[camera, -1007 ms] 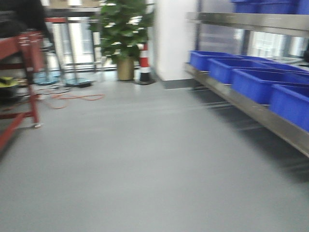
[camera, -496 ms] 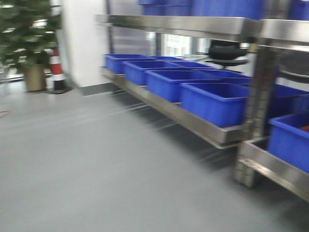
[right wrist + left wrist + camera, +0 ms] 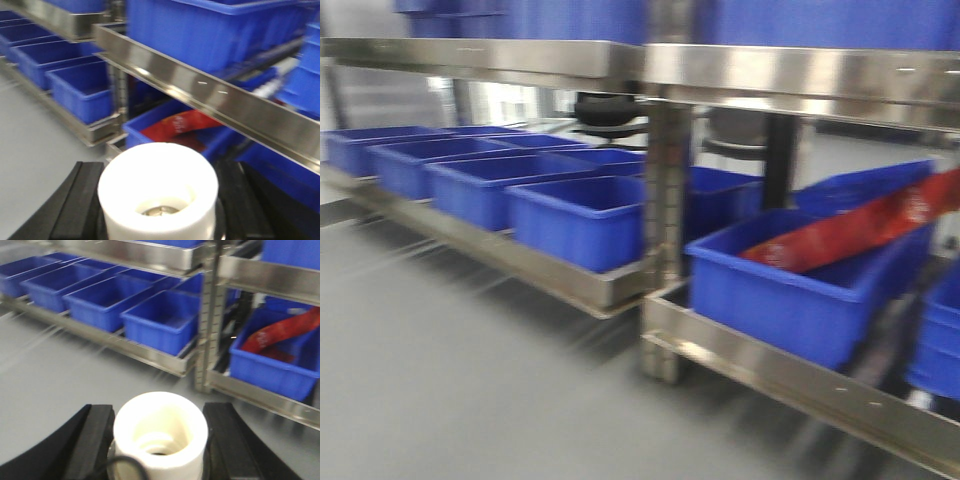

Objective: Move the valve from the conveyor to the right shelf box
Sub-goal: 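Drive the base to the shelf rack while holding both valves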

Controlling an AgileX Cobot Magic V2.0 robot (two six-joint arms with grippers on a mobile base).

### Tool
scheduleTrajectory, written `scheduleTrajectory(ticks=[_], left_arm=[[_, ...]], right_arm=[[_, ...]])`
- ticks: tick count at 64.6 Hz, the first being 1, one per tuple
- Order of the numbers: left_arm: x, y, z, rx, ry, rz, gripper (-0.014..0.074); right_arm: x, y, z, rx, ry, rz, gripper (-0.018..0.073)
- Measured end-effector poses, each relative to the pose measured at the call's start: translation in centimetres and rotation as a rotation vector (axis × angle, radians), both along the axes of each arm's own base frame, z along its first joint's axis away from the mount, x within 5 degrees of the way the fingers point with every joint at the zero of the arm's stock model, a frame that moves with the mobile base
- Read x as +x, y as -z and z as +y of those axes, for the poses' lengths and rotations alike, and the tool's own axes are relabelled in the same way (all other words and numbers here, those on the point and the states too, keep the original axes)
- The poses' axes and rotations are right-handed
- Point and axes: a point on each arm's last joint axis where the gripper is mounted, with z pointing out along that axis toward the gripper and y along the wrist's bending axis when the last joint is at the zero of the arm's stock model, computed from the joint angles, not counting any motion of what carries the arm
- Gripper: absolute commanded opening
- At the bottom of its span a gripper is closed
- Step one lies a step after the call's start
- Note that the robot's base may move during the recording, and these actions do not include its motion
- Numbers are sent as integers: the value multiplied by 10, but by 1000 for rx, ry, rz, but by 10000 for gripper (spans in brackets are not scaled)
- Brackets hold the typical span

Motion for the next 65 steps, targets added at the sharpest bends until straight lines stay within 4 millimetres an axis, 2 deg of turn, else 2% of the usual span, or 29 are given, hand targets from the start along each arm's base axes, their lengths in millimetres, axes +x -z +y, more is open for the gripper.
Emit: scheduleTrajectory(ticks=[65], left_arm=[[0, 0, 0, -2, 1, 0, -111]], right_arm=[[0, 0, 0, 0, 0, 0, -153]])
